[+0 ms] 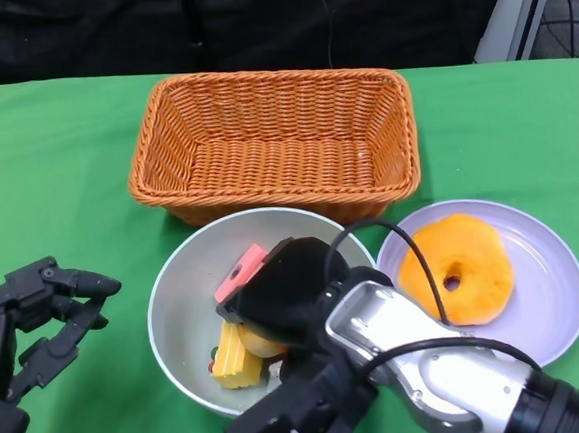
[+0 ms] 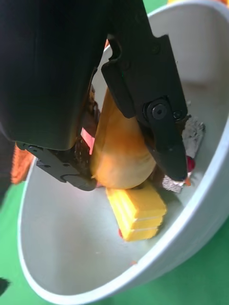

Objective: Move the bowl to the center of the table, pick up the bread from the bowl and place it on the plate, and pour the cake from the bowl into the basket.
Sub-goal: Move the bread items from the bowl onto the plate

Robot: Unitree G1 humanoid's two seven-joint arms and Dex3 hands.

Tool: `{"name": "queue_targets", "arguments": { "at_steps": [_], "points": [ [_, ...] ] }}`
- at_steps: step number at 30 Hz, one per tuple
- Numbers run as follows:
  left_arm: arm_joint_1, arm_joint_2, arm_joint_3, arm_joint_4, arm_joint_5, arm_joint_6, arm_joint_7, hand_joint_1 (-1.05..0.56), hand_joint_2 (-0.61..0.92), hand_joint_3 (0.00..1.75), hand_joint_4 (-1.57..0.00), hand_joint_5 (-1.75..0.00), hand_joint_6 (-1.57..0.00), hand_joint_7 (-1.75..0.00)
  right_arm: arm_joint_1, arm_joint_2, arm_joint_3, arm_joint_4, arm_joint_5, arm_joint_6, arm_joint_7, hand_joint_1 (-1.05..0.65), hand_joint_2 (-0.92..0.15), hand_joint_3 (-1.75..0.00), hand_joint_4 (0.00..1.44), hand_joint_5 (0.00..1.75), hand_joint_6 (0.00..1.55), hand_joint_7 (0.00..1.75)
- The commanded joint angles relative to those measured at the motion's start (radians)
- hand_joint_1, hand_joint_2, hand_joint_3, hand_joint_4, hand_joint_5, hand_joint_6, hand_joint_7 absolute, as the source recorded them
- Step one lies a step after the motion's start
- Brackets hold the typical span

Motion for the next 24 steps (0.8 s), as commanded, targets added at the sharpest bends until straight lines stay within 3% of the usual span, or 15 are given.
{"name": "queue_targets", "arguments": {
  "at_steps": [1,2,6,12,13,15,17,22,24],
  "points": [
    [0.006,0.012,0.009,-0.004,0.002,-0.002,0.011,-0.07,0.92,0.30,-0.84,-1.17,-0.91,-0.78,0.033,-0.006,-0.036,0.031,0.042,-0.049,-0.107,-0.17,-0.89,0.00,0.76,0.82,0.75,0.01],
    [0.005,0.011,0.008,-0.003,-0.003,-0.003,0.007,-0.07,0.92,0.29,-0.84,-1.17,-0.91,-0.78,0.037,-0.004,-0.048,0.037,0.057,-0.063,-0.136,-0.16,-0.87,0.00,0.75,0.94,0.79,0.02],
    [0.002,0.012,0.007,0.006,-0.005,-0.013,0.004,-0.07,0.92,0.29,-0.84,-1.17,-0.91,-0.77,0.041,0.004,-0.093,0.070,0.108,-0.116,-0.244,-0.18,-0.85,0.00,0.72,1.13,0.93,0.04],
    [0.007,0.007,0.006,-0.007,-0.007,-0.005,0.004,-0.07,0.92,0.28,-0.85,-1.17,-0.91,-0.77,0.057,0.014,-0.179,0.065,0.213,-0.189,-0.339,-0.22,-0.89,-0.01,0.80,0.90,1.06,0.03],
    [0.007,0.007,0.005,-0.010,-0.009,-0.004,0.003,-0.07,0.92,0.28,-0.86,-1.17,-0.91,-0.77,0.063,0.018,-0.199,0.054,0.239,-0.198,-0.342,-0.21,-0.91,-0.02,0.78,1.00,1.08,0.03],
    [0.007,0.006,0.006,-0.011,-0.004,0.002,0.009,-0.08,0.92,0.27,-0.86,-1.17,-0.91,-0.78,0.076,0.027,-0.251,0.022,0.315,-0.230,-0.340,-0.20,-0.92,-0.02,0.76,1.11,1.10,0.03],
    [0.006,0.007,0.006,-0.008,-0.001,0.001,0.011,-0.08,0.92,0.26,-0.87,-1.17,-0.92,-0.78,0.090,0.034,-0.290,-0.017,0.375,-0.239,-0.326,-0.22,-0.91,-0.01,0.85,0.98,1.13,0.03],
    [0.003,0.010,0.006,-0.002,-0.005,0.006,0.005,-0.09,0.92,0.27,-0.86,-1.17,-0.91,-0.77,0.108,0.040,-0.358,-0.130,0.475,-0.173,-0.218,-0.20,-0.92,-0.05,0.82,1.15,1.15,0.02],
    [0.000,0.012,0.005,0.003,0.006,-0.002,0.012,-0.08,0.92,0.28,-0.86,-1.17,-0.91,-0.77,0.121,0.044,-0.408,-0.225,0.540,-0.081,-0.135,-0.19,-0.92,-0.07,0.83,1.14,1.16,0.02]
  ]
}}
